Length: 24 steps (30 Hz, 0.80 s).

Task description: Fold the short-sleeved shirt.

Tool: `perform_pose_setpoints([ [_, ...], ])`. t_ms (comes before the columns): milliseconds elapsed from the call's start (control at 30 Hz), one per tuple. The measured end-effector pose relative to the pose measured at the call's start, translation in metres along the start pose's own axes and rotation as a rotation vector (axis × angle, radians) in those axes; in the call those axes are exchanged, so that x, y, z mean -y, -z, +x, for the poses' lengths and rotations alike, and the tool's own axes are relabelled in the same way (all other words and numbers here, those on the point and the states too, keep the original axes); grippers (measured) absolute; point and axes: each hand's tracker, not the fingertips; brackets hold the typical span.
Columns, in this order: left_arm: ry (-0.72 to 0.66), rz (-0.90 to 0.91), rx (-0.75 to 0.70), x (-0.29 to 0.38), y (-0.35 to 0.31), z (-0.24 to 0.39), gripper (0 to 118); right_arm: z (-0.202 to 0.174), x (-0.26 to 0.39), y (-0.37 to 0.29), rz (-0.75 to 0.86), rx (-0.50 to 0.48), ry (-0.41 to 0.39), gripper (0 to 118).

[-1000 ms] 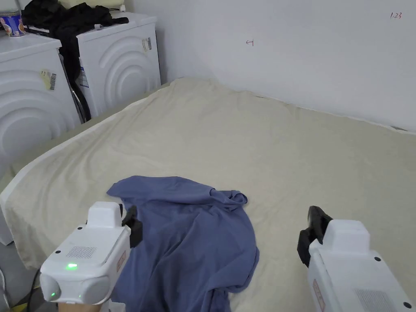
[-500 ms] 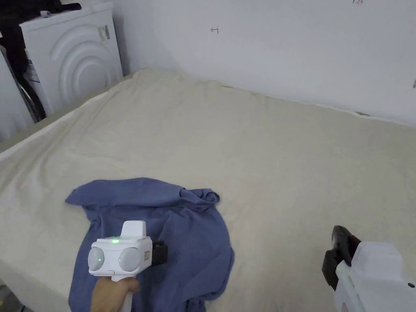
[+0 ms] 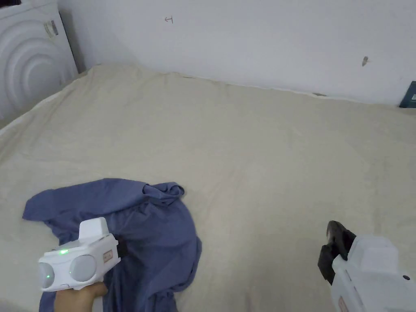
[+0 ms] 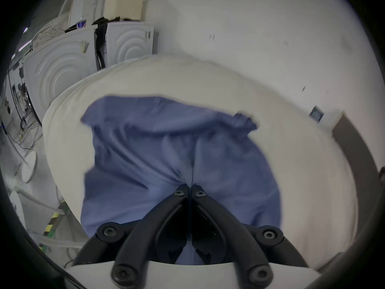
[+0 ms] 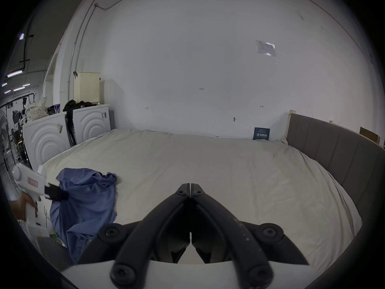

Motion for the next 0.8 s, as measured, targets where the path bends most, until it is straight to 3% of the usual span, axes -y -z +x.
perform_pose_setpoints([
  [133, 0.040, 0.145, 0.125, -0.040, -0.050, 0.042, 3, 0.015, -0.002, -0.012, 0.017, 0.018, 0.013, 2],
  [367, 0.264, 0.307, 0.389, -0.092, -0.129, 0.173, 3, 0.050, -0.005, -0.039, 0.073, 0.068, 0.059, 2],
  [600, 0.400, 0.275, 0.614, -0.072, -0.155, 0.286, 3, 0.096, -0.005, -0.068, 0.108, 0.153, 0.081, 1],
  [800, 0.472, 0.089, 0.715, -0.011, -0.136, 0.340, 3, 0.136, 0.003, -0.093, 0.115, 0.251, 0.098, 2],
])
